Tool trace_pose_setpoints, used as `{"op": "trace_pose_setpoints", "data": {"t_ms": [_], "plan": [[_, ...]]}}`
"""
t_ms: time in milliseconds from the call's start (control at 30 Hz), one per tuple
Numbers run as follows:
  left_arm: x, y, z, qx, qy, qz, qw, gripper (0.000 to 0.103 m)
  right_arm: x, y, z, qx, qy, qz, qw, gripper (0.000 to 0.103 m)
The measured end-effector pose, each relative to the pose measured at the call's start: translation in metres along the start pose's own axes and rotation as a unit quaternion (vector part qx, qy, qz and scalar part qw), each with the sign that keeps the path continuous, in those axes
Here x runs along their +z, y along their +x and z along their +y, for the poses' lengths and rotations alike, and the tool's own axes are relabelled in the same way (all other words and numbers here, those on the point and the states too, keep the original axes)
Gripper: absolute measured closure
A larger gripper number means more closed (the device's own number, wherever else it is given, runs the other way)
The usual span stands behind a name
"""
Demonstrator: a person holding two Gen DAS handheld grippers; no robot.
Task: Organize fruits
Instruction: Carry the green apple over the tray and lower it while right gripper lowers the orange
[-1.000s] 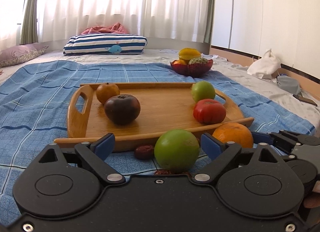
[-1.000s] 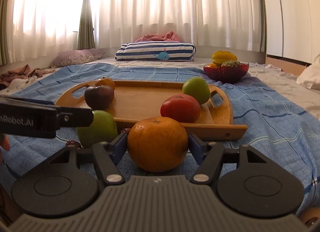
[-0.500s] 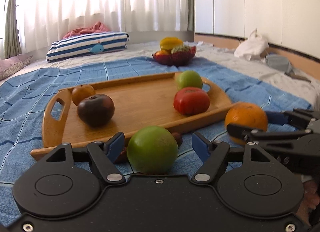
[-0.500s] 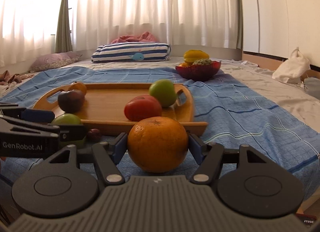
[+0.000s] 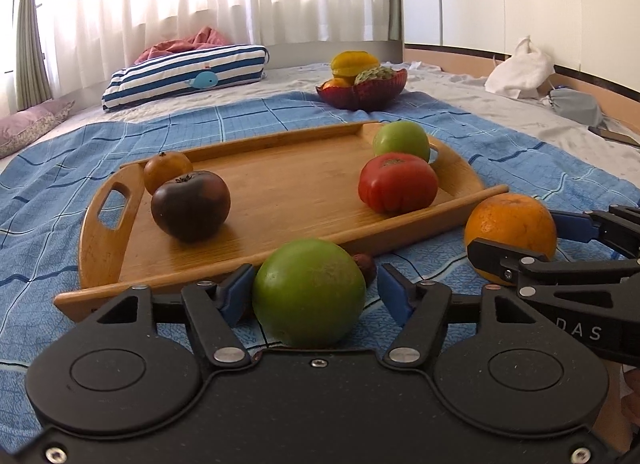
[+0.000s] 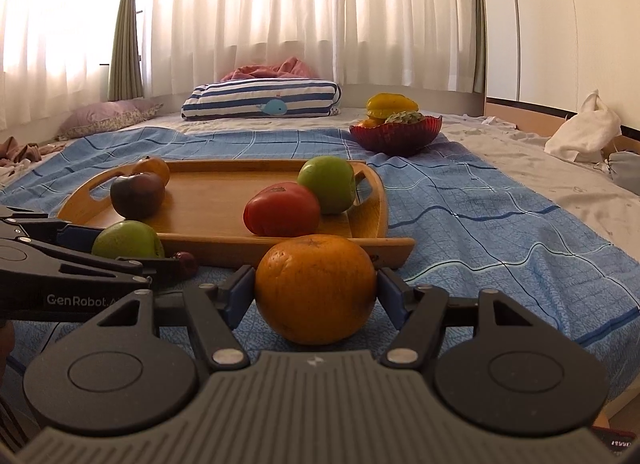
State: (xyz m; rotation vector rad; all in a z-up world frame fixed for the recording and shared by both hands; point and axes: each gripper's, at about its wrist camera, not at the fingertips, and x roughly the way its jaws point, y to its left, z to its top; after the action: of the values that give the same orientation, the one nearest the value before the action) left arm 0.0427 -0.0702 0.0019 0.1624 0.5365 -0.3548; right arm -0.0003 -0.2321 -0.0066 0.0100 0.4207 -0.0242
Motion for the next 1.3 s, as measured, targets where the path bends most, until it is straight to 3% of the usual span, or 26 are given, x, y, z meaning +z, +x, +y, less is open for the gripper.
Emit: {"op": "trace_pose_setpoints", "data": {"t_ms": [133,400,700,1067,1200,1300], "plan": [[-0.001,0.001,0.001,0.008,0.003,-0.003,1.0000,0.046,0.000,0.004,0.003,-0.003,-0.014,0.002,1.000,0.034],[0.005,-0.003,0.011,-0.002,-0.030,0.000,0.9995,0.046,0.005,0.009,0.008,-0.008,-0.024,0.004,1.000,0.035],[0.025,-0.025,0.023,0.012,-0.037,-0.044,0.9983,0.046,0.019,0.003,0.011,0.016,-0.016,-0.015,1.000,0.035],[0.088,-0.019,0.086,0.048,-0.076,-0.071,0.9934,0.046,0.083,0.031,0.003,0.057,-0.002,-0.049,0.997,0.035],[0.118,-0.002,0.110,0.037,-0.094,-0.078,0.9918,0.046,0.117,0.061,-0.003,0.068,0.013,-0.037,0.997,0.035],[0.140,0.021,0.128,0.034,-0.104,-0.056,0.9924,0.047,0.138,0.091,-0.006,0.068,0.018,-0.013,0.997,0.035]]}}
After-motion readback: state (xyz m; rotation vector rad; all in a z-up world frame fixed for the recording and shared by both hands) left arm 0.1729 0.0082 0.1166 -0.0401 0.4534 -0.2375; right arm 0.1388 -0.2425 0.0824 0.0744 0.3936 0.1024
